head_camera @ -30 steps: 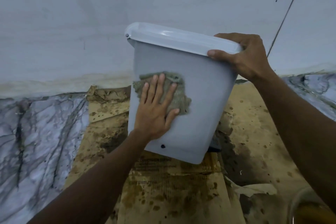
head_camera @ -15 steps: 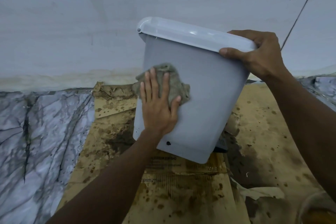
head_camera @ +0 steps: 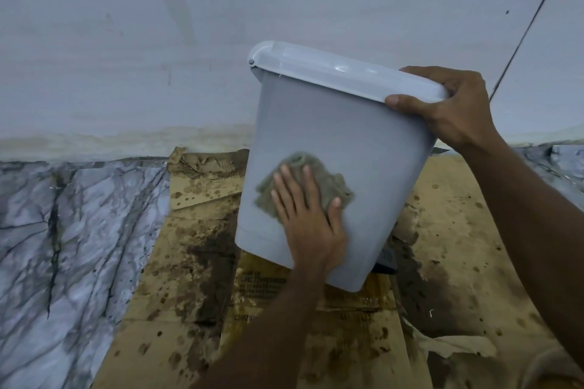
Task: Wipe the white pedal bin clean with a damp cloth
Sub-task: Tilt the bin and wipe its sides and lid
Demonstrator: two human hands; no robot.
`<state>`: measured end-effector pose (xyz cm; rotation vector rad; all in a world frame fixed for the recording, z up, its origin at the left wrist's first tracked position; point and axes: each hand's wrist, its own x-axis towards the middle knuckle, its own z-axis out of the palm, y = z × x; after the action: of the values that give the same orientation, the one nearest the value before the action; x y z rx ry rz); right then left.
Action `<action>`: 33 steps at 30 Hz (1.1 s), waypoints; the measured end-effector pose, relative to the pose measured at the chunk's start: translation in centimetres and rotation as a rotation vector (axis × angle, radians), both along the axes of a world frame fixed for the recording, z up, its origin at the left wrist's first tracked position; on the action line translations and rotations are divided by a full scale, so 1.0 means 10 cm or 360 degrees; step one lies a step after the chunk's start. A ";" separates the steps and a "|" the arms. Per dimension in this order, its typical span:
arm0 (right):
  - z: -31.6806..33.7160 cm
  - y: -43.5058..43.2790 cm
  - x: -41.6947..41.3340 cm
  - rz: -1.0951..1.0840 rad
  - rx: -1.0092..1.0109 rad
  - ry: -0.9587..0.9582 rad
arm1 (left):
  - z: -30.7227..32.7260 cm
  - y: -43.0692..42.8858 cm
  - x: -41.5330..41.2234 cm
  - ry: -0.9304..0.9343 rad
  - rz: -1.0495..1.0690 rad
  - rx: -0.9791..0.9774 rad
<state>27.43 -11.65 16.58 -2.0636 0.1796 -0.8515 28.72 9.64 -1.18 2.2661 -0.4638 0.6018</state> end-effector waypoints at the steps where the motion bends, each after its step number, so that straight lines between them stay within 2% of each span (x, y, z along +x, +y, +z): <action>1: 0.00 0.01 0.00 0.0001 -0.0019 0.0006 | 0.11 0.05 0.17 -0.0129 -0.0052 0.0041; 3: 0.01 0.04 0.00 0.0015 -0.0044 0.0016 | 0.26 0.14 0.40 -0.0087 0.0108 -0.0116; 7: 0.01 0.04 0.03 0.0014 -0.0003 0.0002 | 0.08 0.22 0.35 0.0625 0.0765 -0.0824; 10: 0.01 0.04 0.05 0.0022 0.0017 -0.0006 | -0.15 0.07 0.04 0.0827 0.0873 -0.0938; 13: 0.01 0.03 0.04 0.0008 0.0033 0.0004 | -0.21 -0.16 -0.30 0.0800 0.0715 -0.0810; 16: 0.00 0.01 0.04 0.0000 0.0041 -0.0003 | -0.19 -0.20 -0.35 0.0489 0.0384 -0.0399; 19: 0.00 0.02 0.04 0.0026 0.0014 0.0007 | -0.04 -0.02 0.03 0.0174 0.0204 -0.0216; 20: 0.00 0.01 0.04 0.0027 0.0006 0.0005 | 0.02 0.06 0.17 0.0170 0.0249 -0.0260; 22: 0.01 0.02 0.05 0.0025 0.0006 0.0003 | 0.08 0.18 0.35 0.0344 0.0451 -0.0487; 24: 0.01 0.05 0.05 0.0022 -0.0002 0.0003 | 0.01 0.18 0.31 0.0598 0.0676 -0.0746; 26: 0.01 0.06 0.05 0.0007 -0.0015 0.0009 | -0.12 0.11 0.11 0.0720 0.0797 -0.0832; 29: 0.02 0.05 0.04 0.0007 0.0002 0.0023 | -0.39 -0.02 -0.31 0.0713 0.0677 -0.0675; 33: 0.01 0.04 0.02 0.0005 0.0026 0.0015 | -0.60 -0.21 -0.89 0.0624 0.0439 -0.0232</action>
<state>27.66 -11.21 16.70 -2.0528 0.1878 -0.8356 19.78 7.54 -7.17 2.2483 0.0838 0.2979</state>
